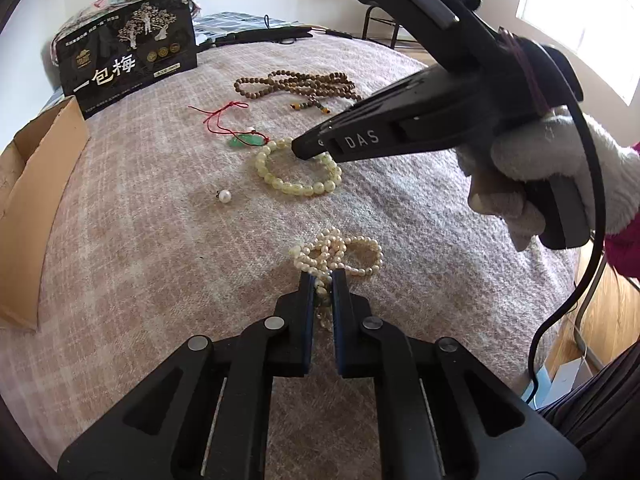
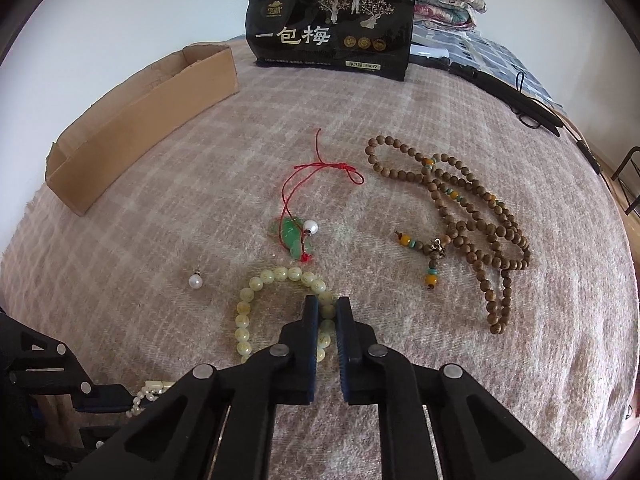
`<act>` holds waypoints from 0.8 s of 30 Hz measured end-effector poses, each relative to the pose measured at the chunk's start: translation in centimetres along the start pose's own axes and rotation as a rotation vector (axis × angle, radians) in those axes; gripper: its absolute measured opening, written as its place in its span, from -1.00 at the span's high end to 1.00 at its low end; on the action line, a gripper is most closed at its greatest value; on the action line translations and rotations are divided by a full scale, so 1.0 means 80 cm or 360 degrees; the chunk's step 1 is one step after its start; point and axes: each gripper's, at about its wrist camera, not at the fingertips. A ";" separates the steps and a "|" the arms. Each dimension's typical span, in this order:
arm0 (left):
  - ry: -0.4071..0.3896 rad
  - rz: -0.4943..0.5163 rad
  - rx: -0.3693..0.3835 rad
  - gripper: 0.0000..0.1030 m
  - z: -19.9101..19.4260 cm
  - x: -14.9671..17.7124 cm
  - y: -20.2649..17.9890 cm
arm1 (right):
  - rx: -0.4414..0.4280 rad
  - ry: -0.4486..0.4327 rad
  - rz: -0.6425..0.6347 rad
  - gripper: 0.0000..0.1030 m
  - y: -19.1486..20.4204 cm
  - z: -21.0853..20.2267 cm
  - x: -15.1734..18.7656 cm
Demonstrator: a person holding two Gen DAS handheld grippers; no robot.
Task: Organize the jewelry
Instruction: 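Close left tool on the pearl necklace while right tool grasps the cream bead bracelet, then lift the necklace in left tool while right tool carries the bracelet over the box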
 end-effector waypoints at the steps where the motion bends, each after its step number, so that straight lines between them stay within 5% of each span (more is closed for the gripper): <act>1: -0.0011 -0.0010 0.0002 0.89 -0.003 0.000 0.001 | -0.0007 -0.0004 0.0008 0.90 0.000 -0.001 0.001; 24: -0.0269 -0.0137 -0.0084 0.89 -0.096 -0.010 0.024 | 0.0026 -0.0195 0.0035 0.90 0.001 -0.096 0.010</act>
Point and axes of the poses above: each gripper's, at about its wrist camera, not at the fingertips, and z roughly the way its jaws point, y to its left, x to its underside, and after that the axes turned 6 degrees about y, right-handed
